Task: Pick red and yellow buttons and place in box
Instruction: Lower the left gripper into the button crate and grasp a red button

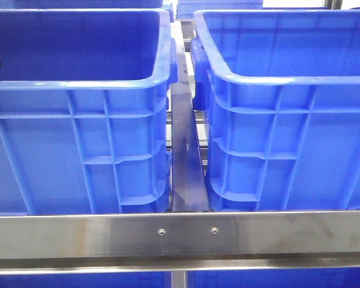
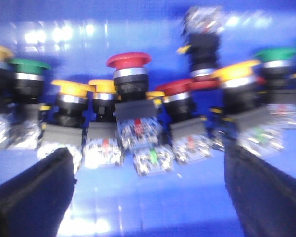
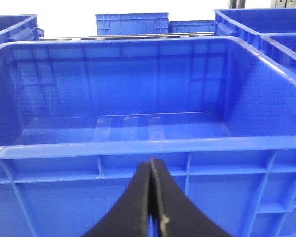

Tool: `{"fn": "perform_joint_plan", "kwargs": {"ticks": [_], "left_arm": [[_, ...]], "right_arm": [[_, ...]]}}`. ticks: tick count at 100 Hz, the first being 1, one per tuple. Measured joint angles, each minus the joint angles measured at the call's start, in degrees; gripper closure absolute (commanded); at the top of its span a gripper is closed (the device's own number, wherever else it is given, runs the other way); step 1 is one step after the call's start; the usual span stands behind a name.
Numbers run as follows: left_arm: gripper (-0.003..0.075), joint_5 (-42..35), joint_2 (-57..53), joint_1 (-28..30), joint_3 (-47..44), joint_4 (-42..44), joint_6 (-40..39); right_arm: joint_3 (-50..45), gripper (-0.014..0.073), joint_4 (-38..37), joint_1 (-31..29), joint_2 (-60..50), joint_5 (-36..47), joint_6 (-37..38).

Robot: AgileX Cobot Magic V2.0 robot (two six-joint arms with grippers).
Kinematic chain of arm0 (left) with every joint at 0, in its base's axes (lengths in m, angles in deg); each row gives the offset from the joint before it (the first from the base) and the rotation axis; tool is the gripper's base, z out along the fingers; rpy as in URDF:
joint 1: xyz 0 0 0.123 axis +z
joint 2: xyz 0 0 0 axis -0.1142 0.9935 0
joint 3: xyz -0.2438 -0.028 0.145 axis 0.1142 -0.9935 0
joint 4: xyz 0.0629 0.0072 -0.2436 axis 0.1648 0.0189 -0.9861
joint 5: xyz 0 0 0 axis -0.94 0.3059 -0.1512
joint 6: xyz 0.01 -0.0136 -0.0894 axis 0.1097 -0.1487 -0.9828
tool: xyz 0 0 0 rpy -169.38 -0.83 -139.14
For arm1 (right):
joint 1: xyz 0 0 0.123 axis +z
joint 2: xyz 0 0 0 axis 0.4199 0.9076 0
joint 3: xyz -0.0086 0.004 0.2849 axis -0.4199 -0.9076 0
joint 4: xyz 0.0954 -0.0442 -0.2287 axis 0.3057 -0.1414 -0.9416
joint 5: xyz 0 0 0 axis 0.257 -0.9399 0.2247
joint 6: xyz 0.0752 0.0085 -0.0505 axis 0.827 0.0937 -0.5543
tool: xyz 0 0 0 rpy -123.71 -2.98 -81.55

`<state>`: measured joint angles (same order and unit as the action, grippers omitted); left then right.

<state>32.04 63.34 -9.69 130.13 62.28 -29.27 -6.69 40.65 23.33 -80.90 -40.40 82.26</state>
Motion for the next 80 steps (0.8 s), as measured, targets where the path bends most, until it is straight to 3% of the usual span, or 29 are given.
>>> {"fn": "perform_joint_plan", "kwargs": {"ticks": [29, 56, 66, 80], "left_arm": [[0.0133, 1.9, 12.9, 0.0, 8.4, 0.2, 0.0], [0.0148, 2.1, 16.7, 0.0, 10.1, 0.2, 0.0], [0.0246, 2.2, 16.8, 0.0, 10.2, 0.3, 0.0], [0.0475, 2.2, 16.8, 0.0, 10.2, 0.3, 0.0]], "right_arm": [[0.0, 0.0659, 0.0, 0.0, 0.0, 0.0, 0.0], [0.0, 0.0659, 0.0, 0.0, 0.0, 0.0, 0.0], [0.0, 0.0659, 0.0, 0.0, 0.0, 0.0, 0.0], [0.0, 0.0659, 0.0, 0.0, 0.0, 0.0, 0.0]]}}
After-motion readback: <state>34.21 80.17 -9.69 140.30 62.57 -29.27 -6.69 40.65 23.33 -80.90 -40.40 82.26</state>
